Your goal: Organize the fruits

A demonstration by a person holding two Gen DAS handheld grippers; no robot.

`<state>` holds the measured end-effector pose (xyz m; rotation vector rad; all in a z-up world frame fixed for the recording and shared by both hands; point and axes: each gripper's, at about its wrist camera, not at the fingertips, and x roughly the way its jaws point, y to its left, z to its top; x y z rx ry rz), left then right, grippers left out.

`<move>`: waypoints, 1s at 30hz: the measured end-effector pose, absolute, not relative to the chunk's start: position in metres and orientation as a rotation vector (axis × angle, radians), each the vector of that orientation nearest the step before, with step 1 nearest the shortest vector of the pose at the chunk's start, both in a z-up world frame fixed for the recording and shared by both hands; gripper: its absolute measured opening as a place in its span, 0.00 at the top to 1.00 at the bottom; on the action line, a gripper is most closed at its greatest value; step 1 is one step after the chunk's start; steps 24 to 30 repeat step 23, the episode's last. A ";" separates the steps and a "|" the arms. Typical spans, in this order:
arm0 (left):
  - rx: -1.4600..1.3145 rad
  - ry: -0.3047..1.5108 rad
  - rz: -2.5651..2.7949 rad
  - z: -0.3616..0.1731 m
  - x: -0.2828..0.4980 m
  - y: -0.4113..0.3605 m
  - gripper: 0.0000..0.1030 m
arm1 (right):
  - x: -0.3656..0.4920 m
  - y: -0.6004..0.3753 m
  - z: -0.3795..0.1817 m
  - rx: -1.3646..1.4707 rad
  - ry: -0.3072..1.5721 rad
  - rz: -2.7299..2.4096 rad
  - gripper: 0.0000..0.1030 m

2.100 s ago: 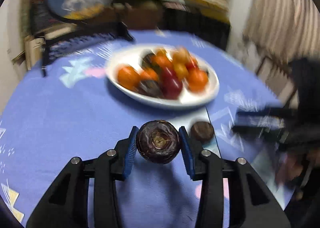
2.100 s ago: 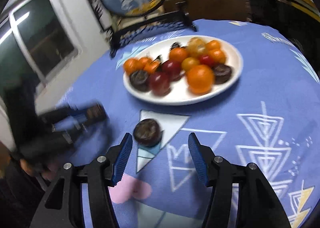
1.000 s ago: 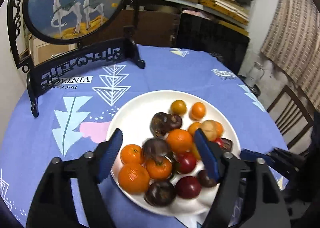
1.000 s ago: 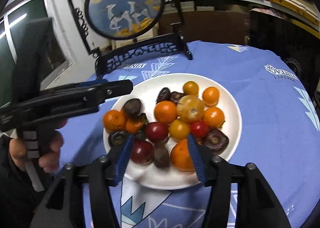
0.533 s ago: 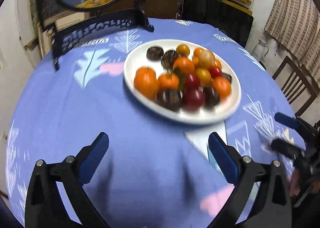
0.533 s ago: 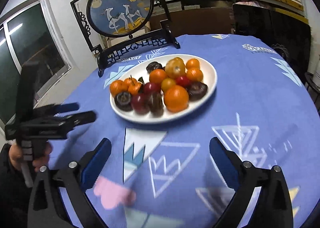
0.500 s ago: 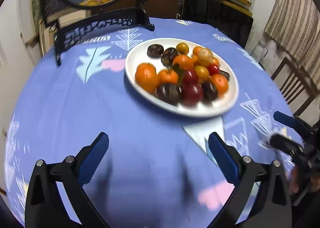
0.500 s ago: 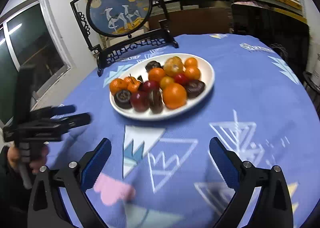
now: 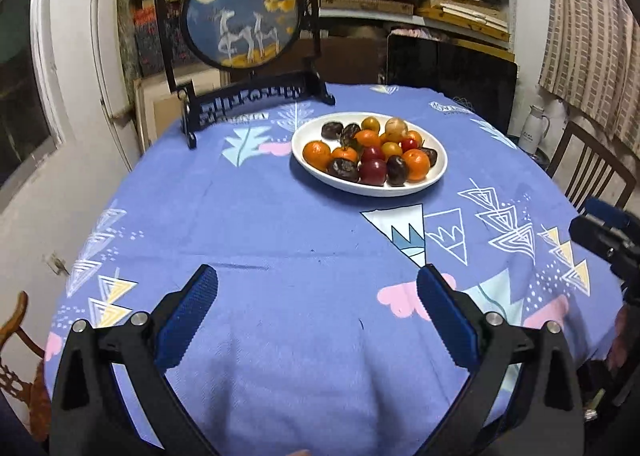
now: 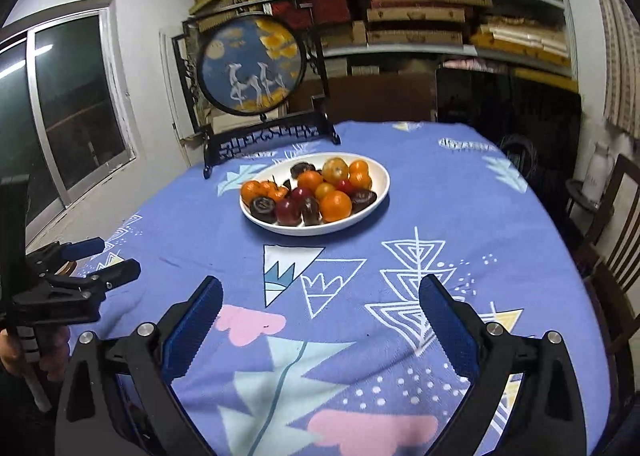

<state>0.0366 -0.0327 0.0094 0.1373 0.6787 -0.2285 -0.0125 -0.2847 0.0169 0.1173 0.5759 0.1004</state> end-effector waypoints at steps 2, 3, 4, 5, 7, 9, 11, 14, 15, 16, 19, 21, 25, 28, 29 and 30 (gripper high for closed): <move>0.147 0.663 -0.222 0.012 0.027 -0.033 0.05 | -0.020 -0.284 0.019 0.108 0.557 0.078 0.04; 0.144 0.663 -0.224 0.013 0.024 -0.032 0.05 | -0.023 -0.284 0.020 0.104 0.551 0.069 0.04; 0.141 0.663 -0.223 0.013 0.022 -0.032 0.05 | -0.026 -0.284 0.020 0.102 0.549 0.067 0.04; 0.138 0.662 -0.218 0.014 0.020 -0.031 0.05 | -0.029 -0.284 0.020 0.105 0.549 0.068 0.04; 0.134 0.660 -0.198 0.015 0.020 -0.030 0.05 | -0.034 -0.285 0.021 0.111 0.548 0.068 0.04; 0.130 0.658 -0.180 0.017 0.018 -0.028 0.05 | -0.038 -0.286 0.023 0.114 0.545 0.063 0.04; 0.123 0.647 -0.174 0.019 0.015 -0.025 0.05 | -0.043 -0.287 0.024 0.120 0.540 0.062 0.04; 0.117 0.645 -0.177 0.019 0.013 -0.024 0.05 | -0.045 -0.287 0.024 0.121 0.539 0.063 0.04; 0.122 0.645 -0.179 0.019 0.013 -0.025 0.05 | -0.046 -0.287 0.025 0.121 0.541 0.063 0.04; 0.126 0.644 -0.188 0.019 0.012 -0.026 0.05 | -0.047 -0.287 0.025 0.122 0.542 0.064 0.04; 0.134 0.645 -0.200 0.019 0.011 -0.027 0.05 | -0.049 -0.286 0.025 0.120 0.542 0.065 0.04; 0.130 0.644 -0.198 0.020 0.011 -0.027 0.05 | -0.050 -0.286 0.025 0.124 0.542 0.066 0.04; 0.129 0.642 -0.193 0.020 0.011 -0.027 0.05 | -0.050 -0.286 0.025 0.123 0.542 0.065 0.04; 0.129 0.642 -0.193 0.020 0.011 -0.027 0.05 | -0.050 -0.286 0.025 0.123 0.542 0.065 0.04; 0.129 0.642 -0.193 0.020 0.011 -0.027 0.05 | -0.050 -0.286 0.025 0.123 0.542 0.065 0.04; 0.129 0.642 -0.193 0.020 0.011 -0.027 0.05 | -0.050 -0.286 0.025 0.123 0.542 0.065 0.04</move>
